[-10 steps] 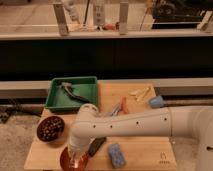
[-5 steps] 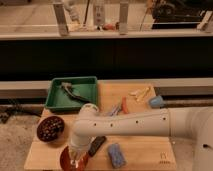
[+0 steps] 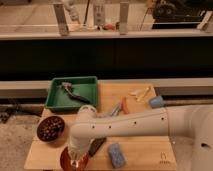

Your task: Place fork in red bowl

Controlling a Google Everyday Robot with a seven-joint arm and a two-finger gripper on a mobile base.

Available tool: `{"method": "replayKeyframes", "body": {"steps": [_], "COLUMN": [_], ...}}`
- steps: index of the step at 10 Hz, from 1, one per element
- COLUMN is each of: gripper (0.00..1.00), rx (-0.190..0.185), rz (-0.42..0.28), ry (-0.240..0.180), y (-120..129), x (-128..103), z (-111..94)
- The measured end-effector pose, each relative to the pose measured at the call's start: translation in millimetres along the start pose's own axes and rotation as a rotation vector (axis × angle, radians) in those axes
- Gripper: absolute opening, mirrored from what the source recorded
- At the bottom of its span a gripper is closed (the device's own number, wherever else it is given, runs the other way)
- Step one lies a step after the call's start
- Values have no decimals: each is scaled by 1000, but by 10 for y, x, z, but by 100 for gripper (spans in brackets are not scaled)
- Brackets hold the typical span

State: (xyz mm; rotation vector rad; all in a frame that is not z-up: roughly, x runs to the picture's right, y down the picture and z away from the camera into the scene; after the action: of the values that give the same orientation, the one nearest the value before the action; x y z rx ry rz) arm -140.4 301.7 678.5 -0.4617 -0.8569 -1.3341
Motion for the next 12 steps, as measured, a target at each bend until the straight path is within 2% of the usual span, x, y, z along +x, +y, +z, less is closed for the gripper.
{"method": "replayKeyframes", "body": {"steps": [2,8,12], "gripper": [80,80,80], "rx": [-9,-27,-27], "rz": [9,97,98], "ry": [-2,22,24], "y": [-9,-23,-21], "x": [-2,61,65], "z": [19,7,4]}}
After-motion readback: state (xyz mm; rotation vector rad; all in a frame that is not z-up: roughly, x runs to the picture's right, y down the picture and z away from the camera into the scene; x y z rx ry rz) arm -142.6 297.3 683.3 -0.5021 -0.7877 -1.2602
